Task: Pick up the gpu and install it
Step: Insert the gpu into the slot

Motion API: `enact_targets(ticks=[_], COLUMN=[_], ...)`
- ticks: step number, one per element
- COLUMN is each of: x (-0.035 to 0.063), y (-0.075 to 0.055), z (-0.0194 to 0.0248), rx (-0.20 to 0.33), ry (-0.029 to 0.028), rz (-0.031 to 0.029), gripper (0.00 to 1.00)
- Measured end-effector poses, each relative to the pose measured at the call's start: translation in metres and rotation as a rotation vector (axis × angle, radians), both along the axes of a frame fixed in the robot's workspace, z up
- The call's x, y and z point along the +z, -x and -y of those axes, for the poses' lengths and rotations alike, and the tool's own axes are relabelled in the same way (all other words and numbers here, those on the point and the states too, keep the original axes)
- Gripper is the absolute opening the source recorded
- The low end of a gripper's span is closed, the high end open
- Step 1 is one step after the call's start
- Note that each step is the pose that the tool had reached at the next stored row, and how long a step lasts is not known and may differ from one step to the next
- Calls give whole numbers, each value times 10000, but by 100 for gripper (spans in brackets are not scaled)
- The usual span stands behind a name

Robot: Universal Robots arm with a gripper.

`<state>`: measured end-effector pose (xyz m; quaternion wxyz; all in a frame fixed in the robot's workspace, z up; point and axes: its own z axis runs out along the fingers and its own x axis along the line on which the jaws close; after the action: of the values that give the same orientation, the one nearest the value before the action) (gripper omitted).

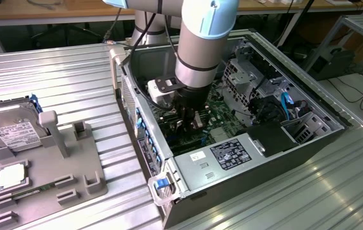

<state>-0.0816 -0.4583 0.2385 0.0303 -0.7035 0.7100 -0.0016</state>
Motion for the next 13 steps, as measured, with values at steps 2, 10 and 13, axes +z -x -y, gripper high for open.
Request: enact_targets(ticks=[2,10,13], x=[1,0,4], y=[-2,-7,-13], z=[1,0,-2], rx=[0,0,1], ry=[2,1,0], rz=[-23,-40,-41], gripper=[36,36,36])
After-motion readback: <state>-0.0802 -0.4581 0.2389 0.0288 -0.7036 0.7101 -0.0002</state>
